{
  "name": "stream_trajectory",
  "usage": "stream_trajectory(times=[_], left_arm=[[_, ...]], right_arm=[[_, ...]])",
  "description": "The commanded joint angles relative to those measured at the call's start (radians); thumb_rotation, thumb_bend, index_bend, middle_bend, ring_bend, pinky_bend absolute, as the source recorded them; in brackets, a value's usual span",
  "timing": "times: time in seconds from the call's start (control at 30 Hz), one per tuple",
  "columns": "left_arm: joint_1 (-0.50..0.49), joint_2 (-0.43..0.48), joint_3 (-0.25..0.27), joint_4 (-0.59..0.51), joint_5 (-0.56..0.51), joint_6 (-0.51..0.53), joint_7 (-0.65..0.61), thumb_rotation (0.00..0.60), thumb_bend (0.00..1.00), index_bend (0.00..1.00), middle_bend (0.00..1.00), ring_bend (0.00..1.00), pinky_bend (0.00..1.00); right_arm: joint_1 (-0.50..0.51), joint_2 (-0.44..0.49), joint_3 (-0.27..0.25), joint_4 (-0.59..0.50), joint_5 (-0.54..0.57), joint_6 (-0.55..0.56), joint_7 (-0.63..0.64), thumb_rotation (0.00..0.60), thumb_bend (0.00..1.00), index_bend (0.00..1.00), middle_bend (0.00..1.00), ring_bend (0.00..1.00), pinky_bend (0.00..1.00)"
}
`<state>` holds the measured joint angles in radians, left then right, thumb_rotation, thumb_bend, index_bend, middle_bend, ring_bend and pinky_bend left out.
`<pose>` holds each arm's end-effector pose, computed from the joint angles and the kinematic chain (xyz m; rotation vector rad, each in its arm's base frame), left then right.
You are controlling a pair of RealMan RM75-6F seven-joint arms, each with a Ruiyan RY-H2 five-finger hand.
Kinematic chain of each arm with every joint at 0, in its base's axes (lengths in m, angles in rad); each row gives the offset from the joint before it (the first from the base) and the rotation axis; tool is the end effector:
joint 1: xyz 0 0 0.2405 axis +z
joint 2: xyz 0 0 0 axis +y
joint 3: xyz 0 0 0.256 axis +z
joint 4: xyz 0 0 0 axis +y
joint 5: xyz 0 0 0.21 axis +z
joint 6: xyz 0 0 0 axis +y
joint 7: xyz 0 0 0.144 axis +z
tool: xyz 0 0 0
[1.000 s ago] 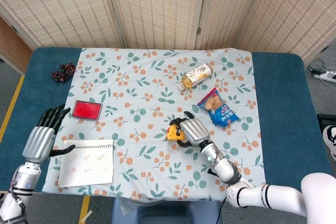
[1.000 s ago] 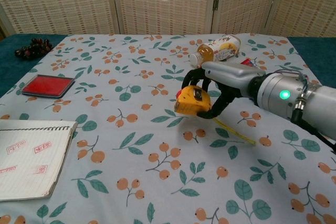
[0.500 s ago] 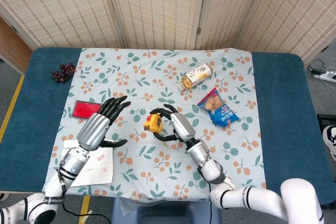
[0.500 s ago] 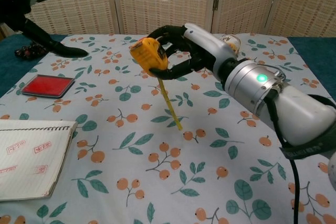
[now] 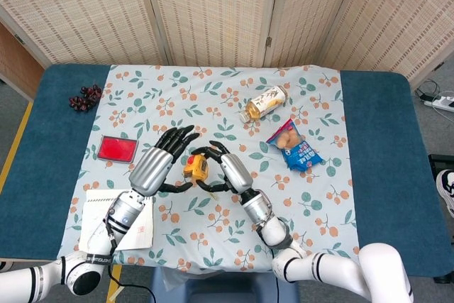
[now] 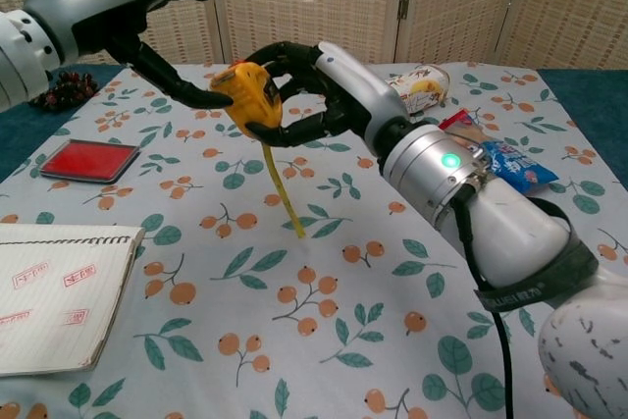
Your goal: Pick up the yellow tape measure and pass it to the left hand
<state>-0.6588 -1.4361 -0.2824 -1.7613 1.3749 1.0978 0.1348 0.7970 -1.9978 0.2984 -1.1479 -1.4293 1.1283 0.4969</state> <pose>-0.0824 0.3135 0.0438 -1.7936 -0.9749 -1.4320 -0.0503 -0.3288 -0.0931 1.5546 -1.5642 1.7969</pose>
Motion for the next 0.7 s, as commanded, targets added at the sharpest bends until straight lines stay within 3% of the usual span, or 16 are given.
stream_trajectory(times=[0.03, 0.43, 0.7], left_arm=[[-0.009, -0.01, -0.001, 0.009, -0.011, 0.002, 0.013, 0.6, 0.22, 0.01, 0.03, 0.06, 0.0], [-0.02, -0.005, 0.012, 0.02, -0.028, 0.026, 0.051, 0.6, 0.23, 0.02, 0.03, 0.06, 0.0], [-0.02, 0.006, 0.028, 0.019, -0.021, 0.034, 0.044, 0.6, 0.36, 0.04, 0.04, 0.07, 0.0]], right_arm=[[0.003, -0.004, -0.003, 0.002, 0.001, -0.002, -0.01, 0.6, 0.36, 0.55, 0.48, 0.36, 0.08], [0.002, 0.004, -0.007, -0.008, 0.005, -0.003, -0.033, 0.6, 0.36, 0.55, 0.48, 0.36, 0.08], [0.0, 0.009, -0.011, -0.016, 0.011, -0.008, -0.046, 0.6, 0.36, 0.55, 0.48, 0.36, 0.08]])
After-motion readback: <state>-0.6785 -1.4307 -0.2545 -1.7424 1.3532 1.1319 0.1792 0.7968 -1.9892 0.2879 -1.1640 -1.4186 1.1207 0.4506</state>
